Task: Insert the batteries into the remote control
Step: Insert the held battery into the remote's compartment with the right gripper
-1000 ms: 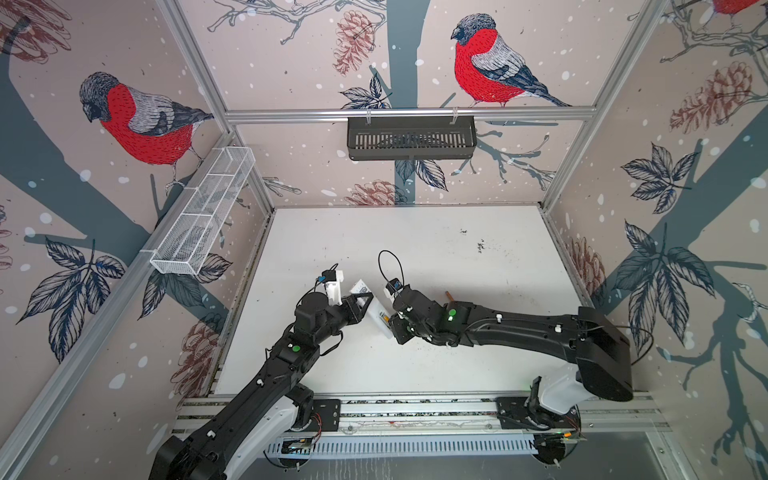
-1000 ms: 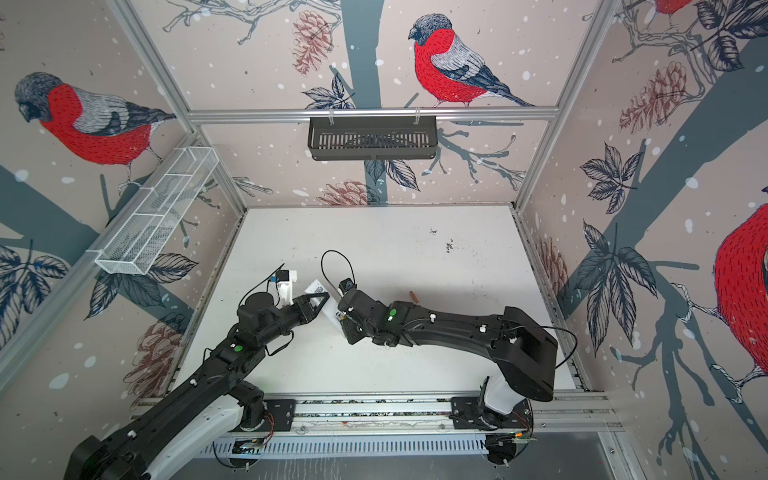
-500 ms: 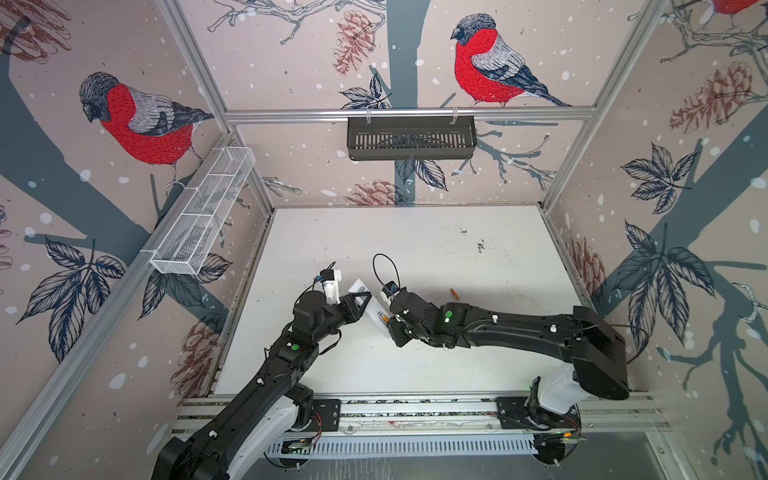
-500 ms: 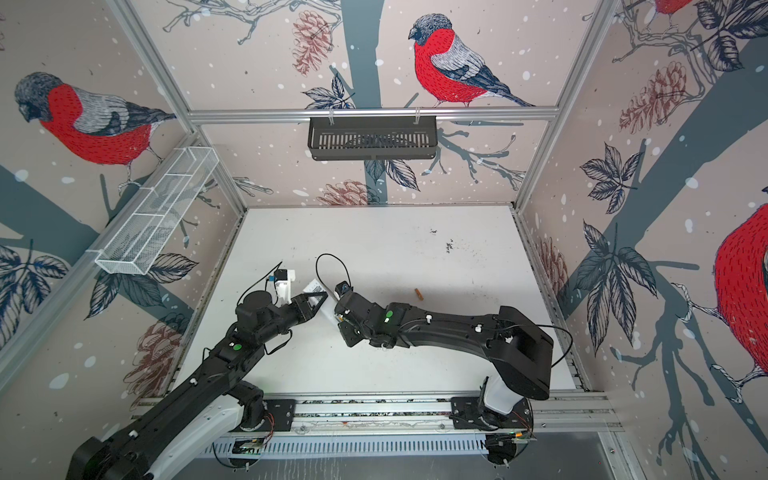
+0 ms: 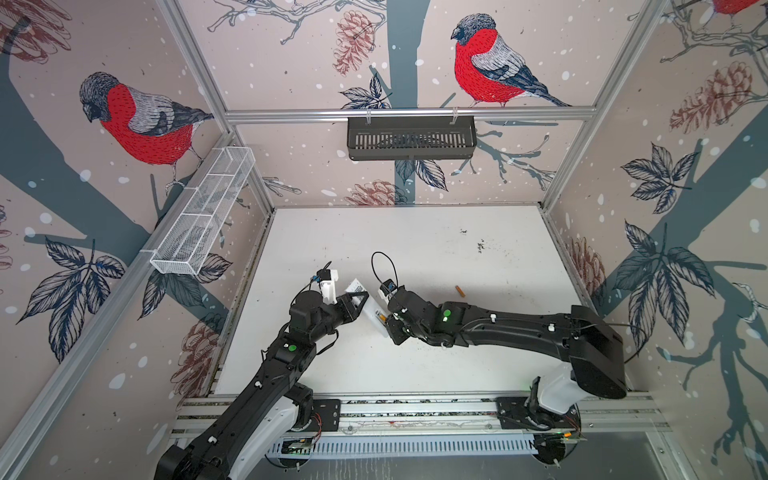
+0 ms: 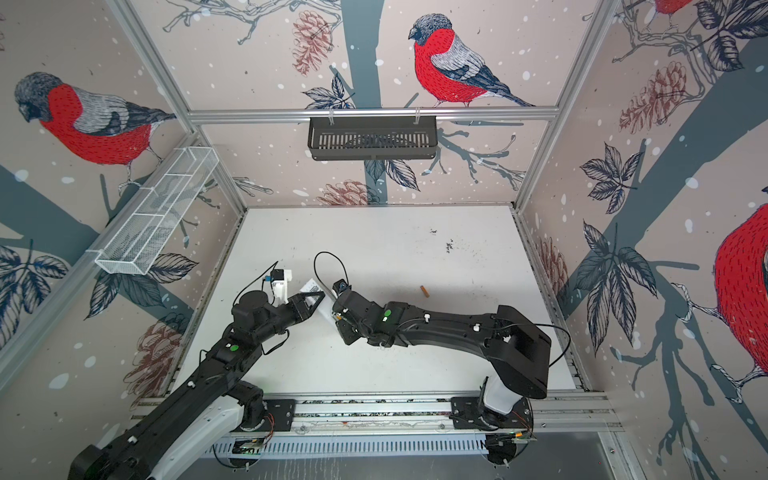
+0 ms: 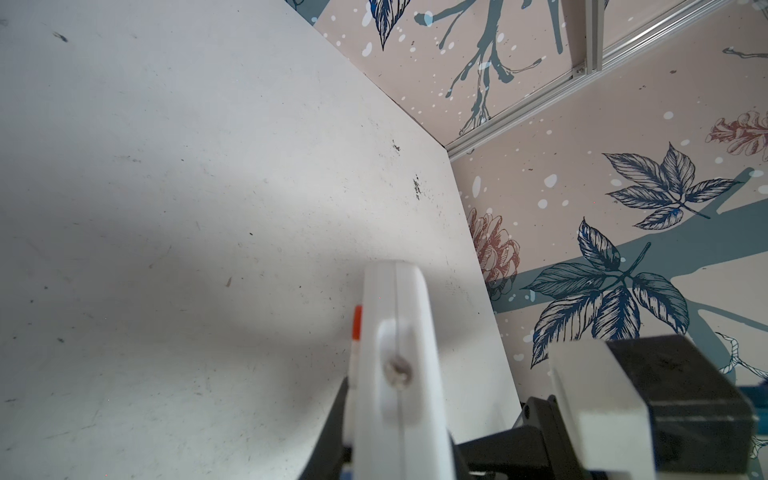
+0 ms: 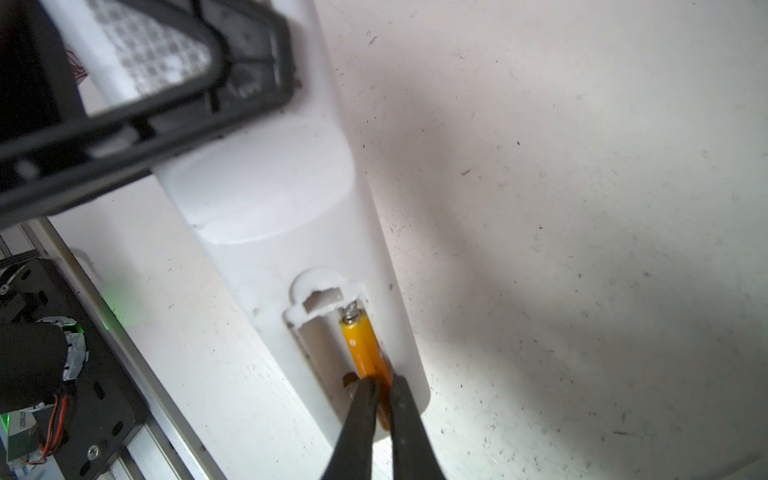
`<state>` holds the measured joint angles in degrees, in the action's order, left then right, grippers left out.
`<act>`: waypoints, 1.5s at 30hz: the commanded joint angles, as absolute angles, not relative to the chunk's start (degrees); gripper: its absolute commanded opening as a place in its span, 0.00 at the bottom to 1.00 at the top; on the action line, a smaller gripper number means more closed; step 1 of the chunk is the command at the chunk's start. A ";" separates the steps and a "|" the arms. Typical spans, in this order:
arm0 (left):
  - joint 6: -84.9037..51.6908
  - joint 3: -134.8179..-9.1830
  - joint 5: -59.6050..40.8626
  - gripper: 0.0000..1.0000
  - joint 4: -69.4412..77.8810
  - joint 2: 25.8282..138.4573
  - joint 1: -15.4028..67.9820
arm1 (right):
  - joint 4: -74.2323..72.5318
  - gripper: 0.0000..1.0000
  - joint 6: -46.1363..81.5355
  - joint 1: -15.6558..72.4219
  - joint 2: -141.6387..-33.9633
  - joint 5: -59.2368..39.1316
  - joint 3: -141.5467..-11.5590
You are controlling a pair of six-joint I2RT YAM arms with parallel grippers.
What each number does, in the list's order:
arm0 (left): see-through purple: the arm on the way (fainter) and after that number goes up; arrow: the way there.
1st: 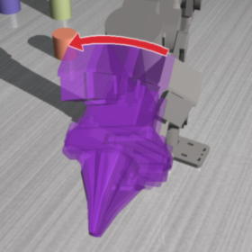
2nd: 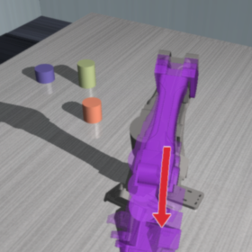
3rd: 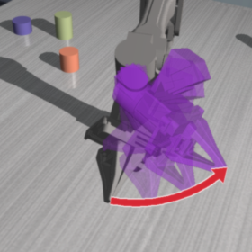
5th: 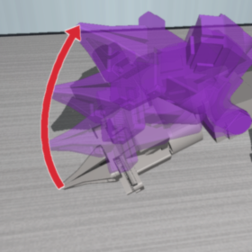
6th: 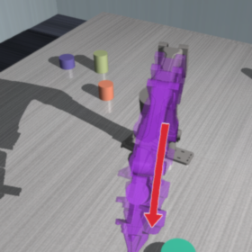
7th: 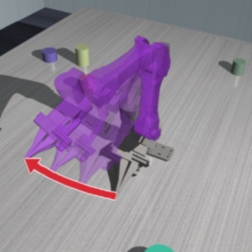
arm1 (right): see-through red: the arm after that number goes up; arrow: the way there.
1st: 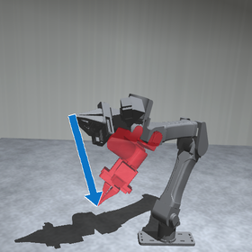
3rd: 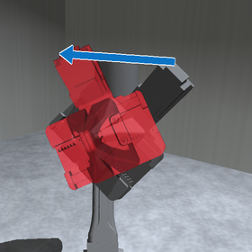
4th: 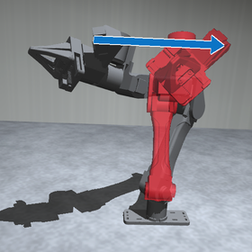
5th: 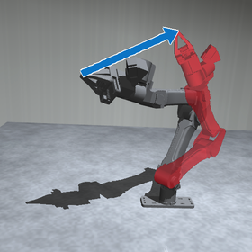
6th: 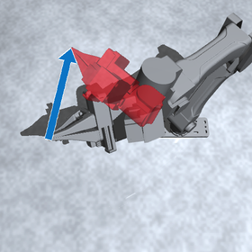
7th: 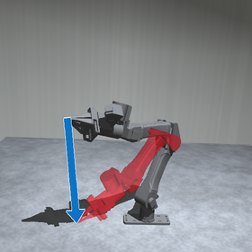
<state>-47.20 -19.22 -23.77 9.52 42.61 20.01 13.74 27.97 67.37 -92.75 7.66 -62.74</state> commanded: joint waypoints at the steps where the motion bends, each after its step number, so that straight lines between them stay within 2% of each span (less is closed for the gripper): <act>1: -50.27 -19.51 -31.18 0.00 13.57 41.57 19.05 | 13.21 0.12 26.69 67.33 -93.50 7.85 -63.10; 11: -48.46 -19.77 -30.53 0.00 9.93 40.94 17.59 | 13.00 0.13 26.08 67.26 -93.59 7.61 -64.42; 34: -50.89 -17.03 -33.52 0.00 13.62 42.33 13.11 | 15.24 0.26 25.36 68.98 -92.71 8.02 -62.84; 45: -50.45 -17.67 -34.27 0.00 12.90 42.23 12.64 | 15.07 0.20 25.09 69.24 -92.90 8.70 -62.67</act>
